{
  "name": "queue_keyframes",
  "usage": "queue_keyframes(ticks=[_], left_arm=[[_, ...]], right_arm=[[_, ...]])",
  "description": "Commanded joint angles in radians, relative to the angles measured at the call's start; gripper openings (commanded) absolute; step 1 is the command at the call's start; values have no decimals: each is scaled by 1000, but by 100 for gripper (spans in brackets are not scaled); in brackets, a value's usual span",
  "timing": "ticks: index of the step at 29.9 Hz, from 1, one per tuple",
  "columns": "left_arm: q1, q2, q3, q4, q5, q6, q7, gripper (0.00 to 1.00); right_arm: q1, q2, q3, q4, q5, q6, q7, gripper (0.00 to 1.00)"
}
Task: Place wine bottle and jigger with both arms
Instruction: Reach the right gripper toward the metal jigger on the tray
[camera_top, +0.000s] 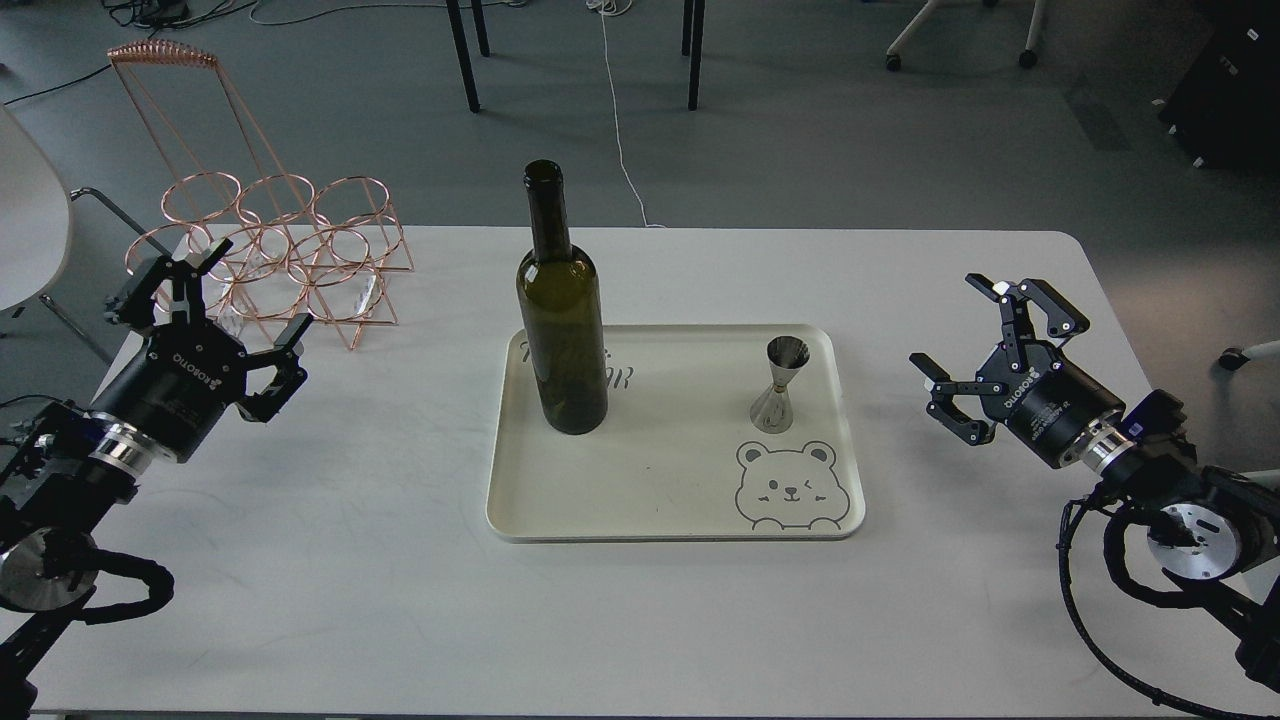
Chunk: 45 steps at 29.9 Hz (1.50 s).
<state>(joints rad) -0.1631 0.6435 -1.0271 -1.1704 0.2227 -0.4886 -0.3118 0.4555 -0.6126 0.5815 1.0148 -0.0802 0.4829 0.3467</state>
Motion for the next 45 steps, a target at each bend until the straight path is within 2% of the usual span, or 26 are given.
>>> queue_keyframes(ticks=[1,4,6,8,9,12,15,22,26,30,35,41,45], left_arm=[[0,8,-4,-3,14,0,-1,98],[0,8,-4,-2,15,0,-3,98],[0,4,-4,-2,6,0,-6,98],[0,4,-4,-2,9,0,-24,98],[0,5,-4,-2,12,0,-47,98],[-1,24,13,0,38,0,-131,98],[2,42,12,-2,93,0,-177,98],[2,38,16,-5,107,0,-177,98],[4,39,16,-5,107,0,-177,98],[4,38,15,-8,107,0,-177,98],[2,38,15,-9,107,0,-177,98],[2,36,13,-14,107,0,-177,98],[2,28,13,-17,107,0,-177,98]], right_arm=[[-1,-27,0,22,-10,2,3,99],[-3,-78,0,54,-88,2,12,99],[-1,-111,1,77,-235,-7,44,99],[-1,-137,9,91,-425,-29,104,99],[-1,-147,9,102,-510,-50,138,99],[-3,-182,8,163,-781,-165,142,99],[-4,-194,-2,221,-1046,-288,142,99],[0,-129,-87,190,-1545,-657,142,99],[11,-17,-95,91,-1748,-791,142,99],[29,80,-95,19,-1903,-834,142,99],[72,177,-98,-74,-1983,-866,142,99],[138,278,-132,-209,-1995,-889,142,97],[164,342,-150,-301,-1995,-920,142,91]])
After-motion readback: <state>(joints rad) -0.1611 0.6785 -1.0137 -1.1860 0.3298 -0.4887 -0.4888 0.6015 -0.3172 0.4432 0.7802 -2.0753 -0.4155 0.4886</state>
